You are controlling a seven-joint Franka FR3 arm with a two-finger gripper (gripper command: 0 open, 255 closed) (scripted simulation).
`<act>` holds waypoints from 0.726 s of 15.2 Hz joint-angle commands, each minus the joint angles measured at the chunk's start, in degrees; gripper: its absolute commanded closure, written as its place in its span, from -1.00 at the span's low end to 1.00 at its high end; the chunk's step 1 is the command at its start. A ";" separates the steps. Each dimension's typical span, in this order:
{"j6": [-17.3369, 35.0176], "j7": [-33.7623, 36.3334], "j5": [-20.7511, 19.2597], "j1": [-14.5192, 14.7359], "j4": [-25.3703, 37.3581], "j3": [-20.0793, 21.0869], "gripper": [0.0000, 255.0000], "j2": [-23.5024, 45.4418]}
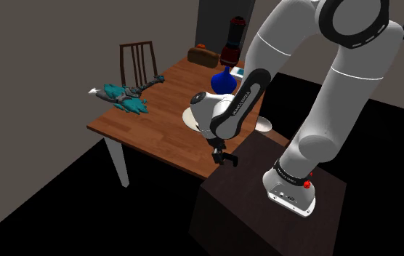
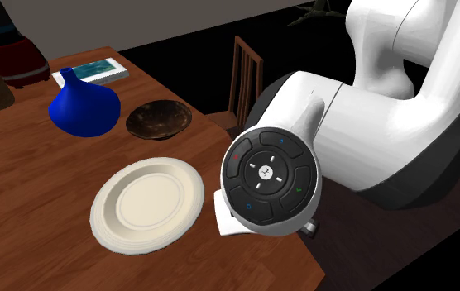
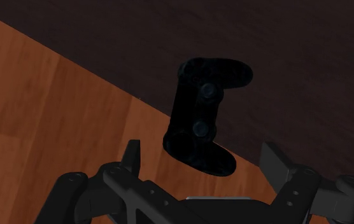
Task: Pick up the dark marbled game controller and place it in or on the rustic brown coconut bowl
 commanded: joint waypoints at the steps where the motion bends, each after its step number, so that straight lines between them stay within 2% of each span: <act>1: 0.02 0.01 -0.01 0.00 0.00 0.00 -1.00 0.01; 2: 0.01 0.01 -0.01 0.00 0.00 0.00 -1.00 0.01; 3: 0.01 0.01 -0.01 0.00 0.00 0.00 1.00 0.01; 11: 0.01 -0.01 -0.01 -0.01 -0.03 -0.01 1.00 -0.02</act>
